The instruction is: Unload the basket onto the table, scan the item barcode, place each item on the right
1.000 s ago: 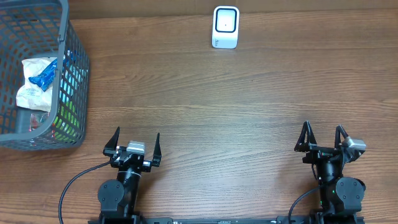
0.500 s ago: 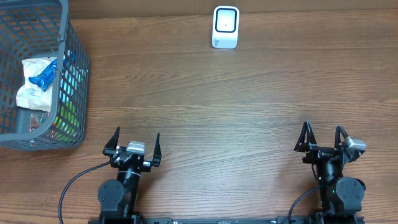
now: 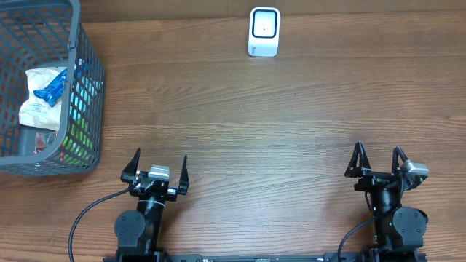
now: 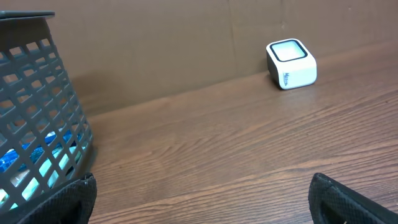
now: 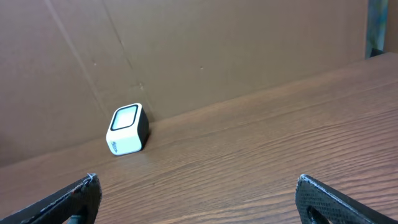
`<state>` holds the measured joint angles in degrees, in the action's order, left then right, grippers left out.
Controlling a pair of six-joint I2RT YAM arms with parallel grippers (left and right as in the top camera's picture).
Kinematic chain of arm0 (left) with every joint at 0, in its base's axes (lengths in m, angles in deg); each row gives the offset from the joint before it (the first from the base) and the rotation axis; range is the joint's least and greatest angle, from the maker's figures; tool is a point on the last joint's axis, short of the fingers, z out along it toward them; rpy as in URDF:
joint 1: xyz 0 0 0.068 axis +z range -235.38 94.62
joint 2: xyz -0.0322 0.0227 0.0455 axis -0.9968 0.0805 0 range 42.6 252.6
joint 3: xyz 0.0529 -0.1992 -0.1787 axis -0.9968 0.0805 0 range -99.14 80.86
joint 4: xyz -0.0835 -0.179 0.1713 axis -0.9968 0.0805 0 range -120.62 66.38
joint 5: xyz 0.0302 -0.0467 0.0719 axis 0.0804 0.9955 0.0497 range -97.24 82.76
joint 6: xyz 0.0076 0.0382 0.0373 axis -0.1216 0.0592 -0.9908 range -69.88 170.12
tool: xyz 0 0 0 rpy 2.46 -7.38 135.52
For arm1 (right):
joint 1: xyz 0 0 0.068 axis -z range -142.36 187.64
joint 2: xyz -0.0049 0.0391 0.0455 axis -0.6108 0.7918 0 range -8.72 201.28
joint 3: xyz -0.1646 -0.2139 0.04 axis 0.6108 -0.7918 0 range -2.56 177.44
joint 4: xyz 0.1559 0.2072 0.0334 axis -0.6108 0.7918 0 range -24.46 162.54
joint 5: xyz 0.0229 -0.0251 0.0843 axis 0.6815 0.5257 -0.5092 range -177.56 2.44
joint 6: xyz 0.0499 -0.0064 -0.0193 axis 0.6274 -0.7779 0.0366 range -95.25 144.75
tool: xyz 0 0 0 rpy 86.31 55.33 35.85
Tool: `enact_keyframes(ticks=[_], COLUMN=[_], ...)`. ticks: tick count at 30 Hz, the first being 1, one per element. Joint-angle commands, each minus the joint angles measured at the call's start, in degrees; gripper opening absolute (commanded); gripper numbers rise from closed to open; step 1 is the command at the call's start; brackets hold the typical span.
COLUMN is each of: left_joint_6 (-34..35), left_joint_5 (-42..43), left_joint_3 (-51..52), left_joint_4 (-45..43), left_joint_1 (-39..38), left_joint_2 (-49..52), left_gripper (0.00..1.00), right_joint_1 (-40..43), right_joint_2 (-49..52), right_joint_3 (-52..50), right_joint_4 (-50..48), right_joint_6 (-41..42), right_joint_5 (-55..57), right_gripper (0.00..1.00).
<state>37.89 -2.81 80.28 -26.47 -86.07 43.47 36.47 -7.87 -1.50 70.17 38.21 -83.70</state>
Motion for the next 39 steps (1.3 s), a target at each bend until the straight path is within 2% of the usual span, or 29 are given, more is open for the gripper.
enact_keyframes(ticks=[1, 16, 22, 31, 39], left_joint_6=[-0.63, -0.57, 2.34, 3.69, 3.67], left_joint_5=[-0.37, -0.35, -0.22, 5.73, 5.70], left_joint_3=[0.31, 0.31, 0.31, -2.14, -11.61], left_joint_4=[0.00, -0.11, -0.11, -0.87, 8.61], left_joint_1=[0.39, 0.39, 0.39, 0.42, 0.39], left_joint_2=[-0.61, -0.61, -0.61, -0.61, 0.33], left_gripper=[1.00, 1.00, 1.00, 1.00, 1.00], right_joint_1=[-0.26, -0.26, -0.26, -0.26, -0.26], right_joint_2=[-0.68, -0.68, -0.68, -0.68, -0.66], right_joint_3=[-0.61, -0.59, -0.59, 0.98, 6.58], right_joint_4=[-0.26, -1.66, -1.53, -2.32, 0.07], right_joint_6=[-0.15, -0.17, -0.20, -3.72, -3.72], right_joint_5=[0.46, 0.57, 0.33, -5.84, -8.74], right_gripper=[1.00, 1.00, 1.00, 1.00, 1.00])
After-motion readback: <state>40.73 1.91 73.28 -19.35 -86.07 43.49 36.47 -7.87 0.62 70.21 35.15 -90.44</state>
